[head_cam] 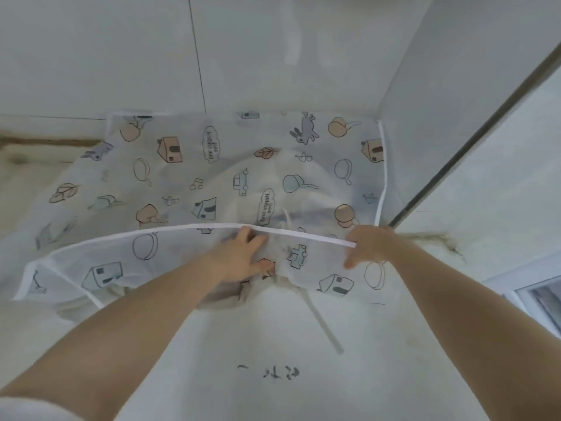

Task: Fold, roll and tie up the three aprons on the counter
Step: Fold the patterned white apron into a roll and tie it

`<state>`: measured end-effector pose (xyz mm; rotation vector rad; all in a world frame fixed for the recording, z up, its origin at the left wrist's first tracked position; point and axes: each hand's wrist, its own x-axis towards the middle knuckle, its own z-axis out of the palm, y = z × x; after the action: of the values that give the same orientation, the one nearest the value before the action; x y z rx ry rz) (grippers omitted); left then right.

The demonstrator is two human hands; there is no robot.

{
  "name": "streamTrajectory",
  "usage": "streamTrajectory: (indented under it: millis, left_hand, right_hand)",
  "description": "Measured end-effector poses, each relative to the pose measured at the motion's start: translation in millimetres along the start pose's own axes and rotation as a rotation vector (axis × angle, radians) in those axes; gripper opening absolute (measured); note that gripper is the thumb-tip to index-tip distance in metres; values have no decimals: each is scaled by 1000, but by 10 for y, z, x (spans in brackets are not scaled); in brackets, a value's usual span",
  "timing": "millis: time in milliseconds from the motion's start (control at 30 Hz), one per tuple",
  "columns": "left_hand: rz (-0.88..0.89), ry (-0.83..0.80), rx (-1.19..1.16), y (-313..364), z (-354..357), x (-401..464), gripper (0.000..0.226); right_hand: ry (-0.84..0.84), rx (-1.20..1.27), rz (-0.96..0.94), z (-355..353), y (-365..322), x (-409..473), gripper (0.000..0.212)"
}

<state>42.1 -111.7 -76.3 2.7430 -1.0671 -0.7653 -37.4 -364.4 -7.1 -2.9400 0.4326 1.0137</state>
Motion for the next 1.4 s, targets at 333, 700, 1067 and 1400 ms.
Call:
streamTrajectory:
  millis: [333,700,1067,1400]
  left_hand:
    - [-52,-75,77,186,24,-4,93]
    - [-128,-119,17,161,11,-4,75]
    - [-153,-134,-269,-5,-36,51,59]
    - [-167,-21,322,-540,85,-389,102]
  right_hand:
    - [561,1435,8,-85,182,-2,17]
    - [98,1536,288,420,669,47,17]
    - [763,92,122,306,-31,69,70]
    - [82,2,-373,621,-1323,371,66]
